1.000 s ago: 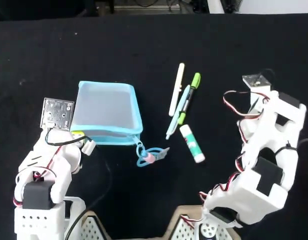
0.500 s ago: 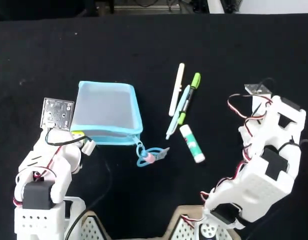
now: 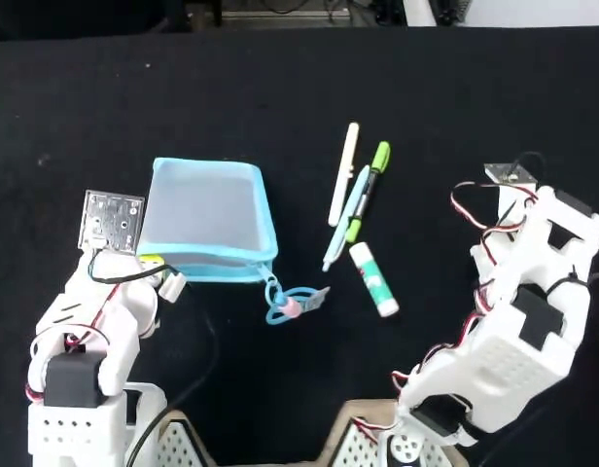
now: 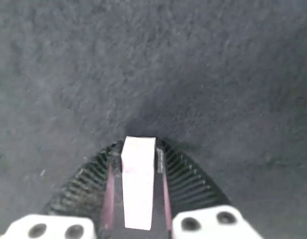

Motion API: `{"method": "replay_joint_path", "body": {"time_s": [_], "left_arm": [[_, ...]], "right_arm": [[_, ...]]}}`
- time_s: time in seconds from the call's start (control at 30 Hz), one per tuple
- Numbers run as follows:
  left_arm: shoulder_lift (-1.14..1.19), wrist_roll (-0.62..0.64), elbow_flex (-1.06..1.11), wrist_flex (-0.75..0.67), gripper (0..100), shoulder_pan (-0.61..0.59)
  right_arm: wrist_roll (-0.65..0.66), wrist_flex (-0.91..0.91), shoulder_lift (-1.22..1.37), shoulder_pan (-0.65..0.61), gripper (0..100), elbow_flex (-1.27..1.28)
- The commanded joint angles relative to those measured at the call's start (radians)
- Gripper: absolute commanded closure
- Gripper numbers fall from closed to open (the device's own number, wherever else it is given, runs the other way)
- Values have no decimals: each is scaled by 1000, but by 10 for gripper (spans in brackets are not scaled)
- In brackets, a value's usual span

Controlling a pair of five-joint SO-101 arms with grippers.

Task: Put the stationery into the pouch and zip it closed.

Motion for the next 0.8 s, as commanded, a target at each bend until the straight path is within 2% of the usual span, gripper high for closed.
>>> {"method": "replay_joint_path", "body": {"time_s": [0.0, 0.2, 0.37, 0.57, 0.67, 0.77], "left_arm": [[-9, 9, -7, -15, 968, 12], [-9, 9, -7, -14, 968, 12], [-9, 9, -7, -14, 968, 13], [-9, 9, -85, -15, 970, 13], [-9, 9, -157, 0, 970, 5], [11, 8, -237, 37, 970, 13]], "right_arm": [[8, 86, -232, 8, 988, -10], [-11, 118, -697, -74, 988, 229], [-180, 118, -1141, -203, 988, 314], [-416, 98, -1590, -609, 987, 335], [-511, 12, -1715, -832, 987, 340], [-552, -112, -1753, -987, 987, 360]]}}
